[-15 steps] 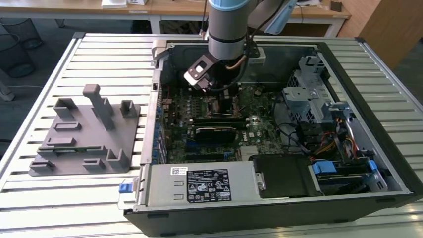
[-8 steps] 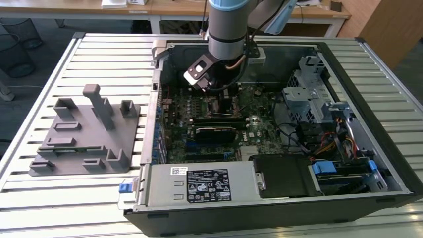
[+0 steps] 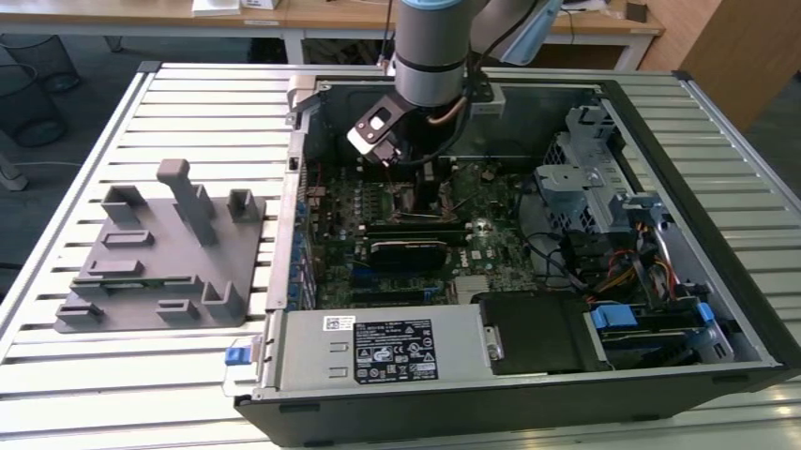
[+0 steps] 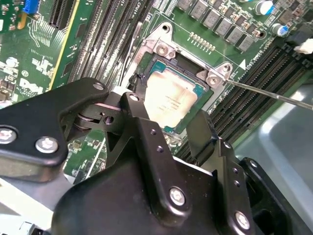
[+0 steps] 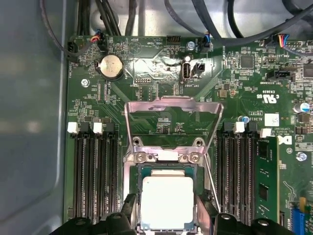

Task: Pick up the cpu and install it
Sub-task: 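Place the cpu into insertion slot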

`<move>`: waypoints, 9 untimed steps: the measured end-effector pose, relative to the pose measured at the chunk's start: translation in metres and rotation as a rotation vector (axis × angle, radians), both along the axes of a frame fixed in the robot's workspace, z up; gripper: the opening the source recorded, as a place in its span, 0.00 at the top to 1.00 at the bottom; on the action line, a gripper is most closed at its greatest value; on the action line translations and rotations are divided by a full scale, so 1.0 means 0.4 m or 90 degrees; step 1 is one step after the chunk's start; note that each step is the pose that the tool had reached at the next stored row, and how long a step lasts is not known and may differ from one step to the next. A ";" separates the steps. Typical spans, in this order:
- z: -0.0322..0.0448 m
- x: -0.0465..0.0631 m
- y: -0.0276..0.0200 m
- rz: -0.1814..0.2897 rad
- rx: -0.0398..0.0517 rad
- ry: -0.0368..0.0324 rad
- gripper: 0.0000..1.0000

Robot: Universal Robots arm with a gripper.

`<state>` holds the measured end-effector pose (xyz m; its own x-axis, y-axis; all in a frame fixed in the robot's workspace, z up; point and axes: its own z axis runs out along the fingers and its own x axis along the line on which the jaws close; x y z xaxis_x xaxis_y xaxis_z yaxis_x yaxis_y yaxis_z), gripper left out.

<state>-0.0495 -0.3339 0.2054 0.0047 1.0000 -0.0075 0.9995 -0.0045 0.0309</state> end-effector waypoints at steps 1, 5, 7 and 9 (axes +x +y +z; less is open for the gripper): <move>0.002 0.000 0.000 0.000 -0.0002 0.0002 0.41; 0.011 0.000 0.001 0.000 -0.0006 0.0011 0.59; 0.012 0.000 0.001 0.000 -0.0006 0.0012 0.65; 0.014 0.000 0.001 0.000 -0.0011 0.0017 0.71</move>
<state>-0.0495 -0.3336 0.2109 0.0046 0.9999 -0.0093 0.9996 -0.0043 0.0282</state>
